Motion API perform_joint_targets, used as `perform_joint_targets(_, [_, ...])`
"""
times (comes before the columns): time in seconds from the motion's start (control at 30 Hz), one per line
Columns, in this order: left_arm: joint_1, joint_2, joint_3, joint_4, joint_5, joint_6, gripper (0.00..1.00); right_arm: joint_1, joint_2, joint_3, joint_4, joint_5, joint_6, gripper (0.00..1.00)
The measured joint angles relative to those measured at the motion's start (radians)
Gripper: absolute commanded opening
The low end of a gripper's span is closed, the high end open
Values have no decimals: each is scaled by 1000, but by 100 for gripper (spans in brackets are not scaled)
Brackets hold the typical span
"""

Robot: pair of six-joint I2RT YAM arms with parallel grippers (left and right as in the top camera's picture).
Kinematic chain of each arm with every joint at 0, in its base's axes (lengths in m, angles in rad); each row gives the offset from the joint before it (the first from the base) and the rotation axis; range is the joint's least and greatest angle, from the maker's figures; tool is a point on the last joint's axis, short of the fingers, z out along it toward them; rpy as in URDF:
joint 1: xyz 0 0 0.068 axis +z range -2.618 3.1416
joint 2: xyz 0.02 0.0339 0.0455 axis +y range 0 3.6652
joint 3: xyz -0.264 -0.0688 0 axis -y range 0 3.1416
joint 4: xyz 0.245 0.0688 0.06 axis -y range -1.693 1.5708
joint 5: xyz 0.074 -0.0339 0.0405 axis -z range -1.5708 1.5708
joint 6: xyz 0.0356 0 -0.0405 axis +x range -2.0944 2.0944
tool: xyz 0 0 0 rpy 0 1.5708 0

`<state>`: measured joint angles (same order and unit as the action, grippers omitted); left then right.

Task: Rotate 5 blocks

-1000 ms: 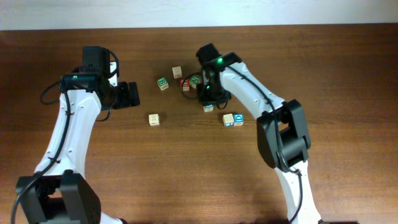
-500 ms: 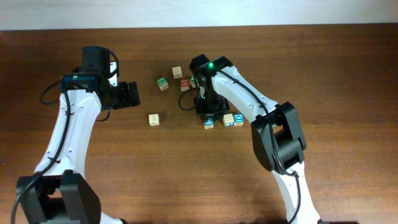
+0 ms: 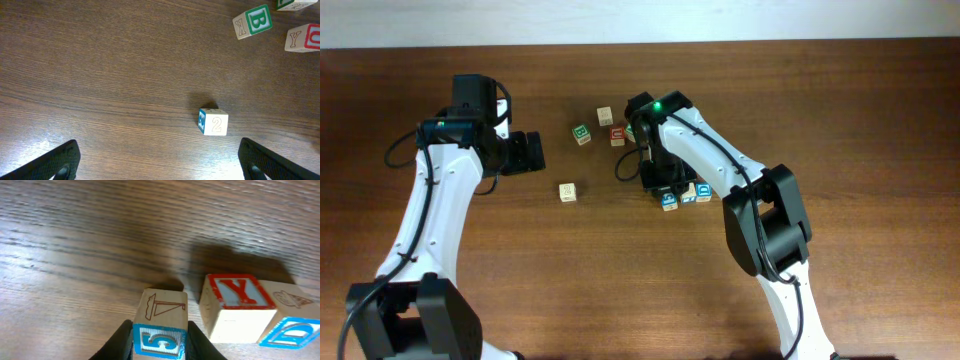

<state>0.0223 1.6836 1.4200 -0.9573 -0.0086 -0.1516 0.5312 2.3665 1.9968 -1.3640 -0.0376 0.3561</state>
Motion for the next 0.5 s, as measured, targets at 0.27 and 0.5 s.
perform_joint_targets(0.27, [0, 0, 0, 0, 0, 0, 99, 3, 2, 0, 44, 62, 11, 43])
perform_joint_targets(0.5, [0, 0, 0, 0, 0, 0, 99, 3, 4, 57, 24, 76, 10, 46])
